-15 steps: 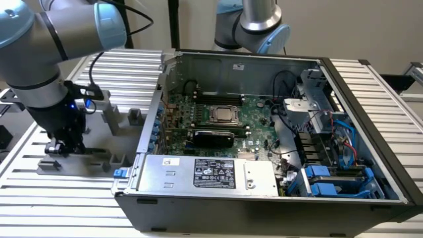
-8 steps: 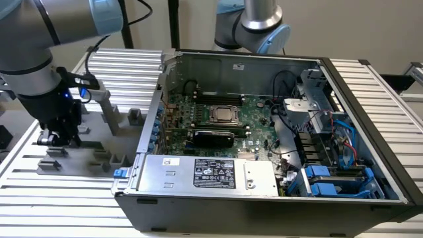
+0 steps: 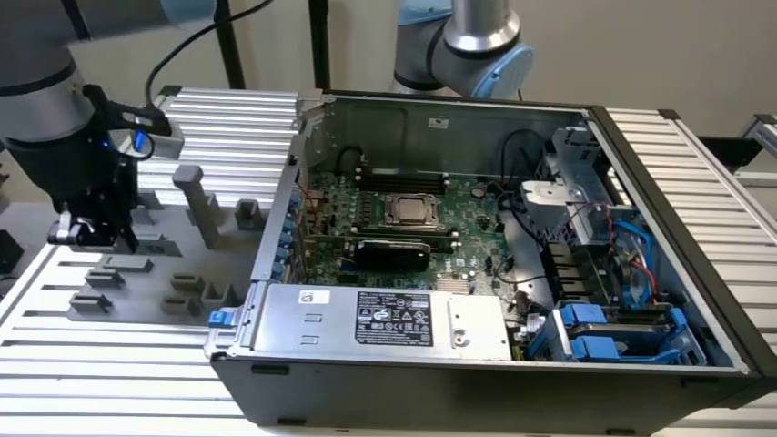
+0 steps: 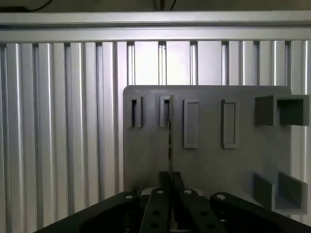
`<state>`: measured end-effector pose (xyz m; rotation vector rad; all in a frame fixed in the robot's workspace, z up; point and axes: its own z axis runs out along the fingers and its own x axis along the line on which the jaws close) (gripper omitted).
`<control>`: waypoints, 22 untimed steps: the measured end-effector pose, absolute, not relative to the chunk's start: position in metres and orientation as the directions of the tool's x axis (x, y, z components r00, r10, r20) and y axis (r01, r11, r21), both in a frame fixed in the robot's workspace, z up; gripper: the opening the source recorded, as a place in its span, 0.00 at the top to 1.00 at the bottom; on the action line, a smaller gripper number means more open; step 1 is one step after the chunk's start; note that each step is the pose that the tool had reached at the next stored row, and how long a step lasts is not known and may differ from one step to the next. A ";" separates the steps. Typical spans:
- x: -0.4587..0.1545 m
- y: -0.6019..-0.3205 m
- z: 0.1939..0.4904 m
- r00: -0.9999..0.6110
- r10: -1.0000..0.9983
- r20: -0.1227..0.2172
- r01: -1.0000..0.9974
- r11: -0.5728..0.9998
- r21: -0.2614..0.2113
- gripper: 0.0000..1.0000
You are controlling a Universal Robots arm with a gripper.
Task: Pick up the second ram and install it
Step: 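Pick up the second ram and move it above second insertion slot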
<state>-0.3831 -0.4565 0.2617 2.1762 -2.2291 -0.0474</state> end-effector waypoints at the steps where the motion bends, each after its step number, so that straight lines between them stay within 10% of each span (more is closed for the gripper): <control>1: -0.383 -0.457 0.266 -0.024 -1.000 -0.003 -0.999 0.024 0.040 1.00; 22: -0.326 -0.456 0.362 -0.024 -1.000 -0.003 -0.999 0.024 0.040 1.00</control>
